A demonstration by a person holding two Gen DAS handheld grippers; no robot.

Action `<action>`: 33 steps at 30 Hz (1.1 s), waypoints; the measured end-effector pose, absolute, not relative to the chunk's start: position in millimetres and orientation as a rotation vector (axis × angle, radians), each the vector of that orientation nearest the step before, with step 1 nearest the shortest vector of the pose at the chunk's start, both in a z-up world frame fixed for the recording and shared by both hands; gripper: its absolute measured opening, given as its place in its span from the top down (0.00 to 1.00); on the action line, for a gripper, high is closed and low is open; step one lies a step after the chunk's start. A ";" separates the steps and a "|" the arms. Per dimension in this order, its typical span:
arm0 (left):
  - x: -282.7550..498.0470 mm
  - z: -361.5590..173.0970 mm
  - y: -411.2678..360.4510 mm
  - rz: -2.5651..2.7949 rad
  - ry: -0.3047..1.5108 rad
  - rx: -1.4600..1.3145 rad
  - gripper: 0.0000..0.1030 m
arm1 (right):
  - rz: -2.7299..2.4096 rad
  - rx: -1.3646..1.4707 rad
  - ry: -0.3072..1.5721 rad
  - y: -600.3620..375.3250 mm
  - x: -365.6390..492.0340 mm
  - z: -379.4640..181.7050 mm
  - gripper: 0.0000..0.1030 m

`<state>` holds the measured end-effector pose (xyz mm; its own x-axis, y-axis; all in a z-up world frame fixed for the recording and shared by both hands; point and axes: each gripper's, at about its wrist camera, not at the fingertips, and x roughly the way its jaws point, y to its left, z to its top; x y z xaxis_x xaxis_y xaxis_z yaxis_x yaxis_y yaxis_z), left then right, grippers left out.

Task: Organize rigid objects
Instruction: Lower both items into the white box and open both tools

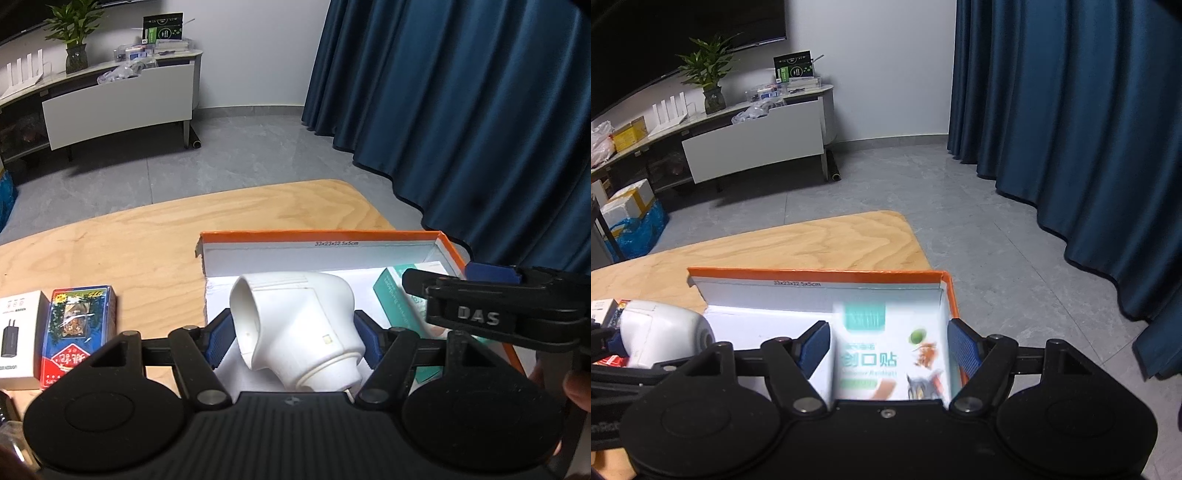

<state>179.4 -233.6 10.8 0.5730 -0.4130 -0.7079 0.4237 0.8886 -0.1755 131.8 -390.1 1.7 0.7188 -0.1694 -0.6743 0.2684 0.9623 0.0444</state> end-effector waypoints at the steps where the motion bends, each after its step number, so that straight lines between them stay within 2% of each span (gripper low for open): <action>1: 180.3 10.0 -234.7 -0.493 0.828 0.014 0.33 | -0.245 0.149 0.722 -391.0 128.8 3.5 0.17; 10: 192.2 4.6 -253.8 -0.546 0.835 -0.005 0.32 | -0.260 0.216 0.601 -397.6 89.9 38.3 0.15; 11: 193.2 4.4 -256.3 -0.550 0.839 -0.007 0.30 | -0.270 0.215 0.595 -397.9 87.1 41.0 0.15; 13: 190.8 6.3 -258.1 -0.557 0.827 -0.008 0.14 | -0.282 0.212 0.589 -398.3 81.3 45.2 0.15; 16: 182.8 12.0 -255.4 -0.550 0.810 0.005 0.09 | -0.290 0.218 0.582 -398.7 73.0 50.1 0.15; 28: 144.2 35.6 -221.5 -0.433 0.830 0.016 0.03 | -0.281 0.223 0.608 -373.3 36.4 54.8 0.12; 30: 134.5 38.2 -214.9 -0.419 0.822 0.021 0.01 | -0.271 0.225 0.616 -367.9 29.9 54.3 0.05; 33: 119.8 38.0 -204.2 -0.399 0.818 0.020 0.00 | -0.257 0.224 0.624 -356.1 19.8 51.7 0.05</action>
<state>119.8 -204.2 38.0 0.6138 -0.3382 -0.7134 0.3537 0.9256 -0.1345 19.8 -356.1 51.7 0.7815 -0.1692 -0.6006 0.3034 0.9441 0.1288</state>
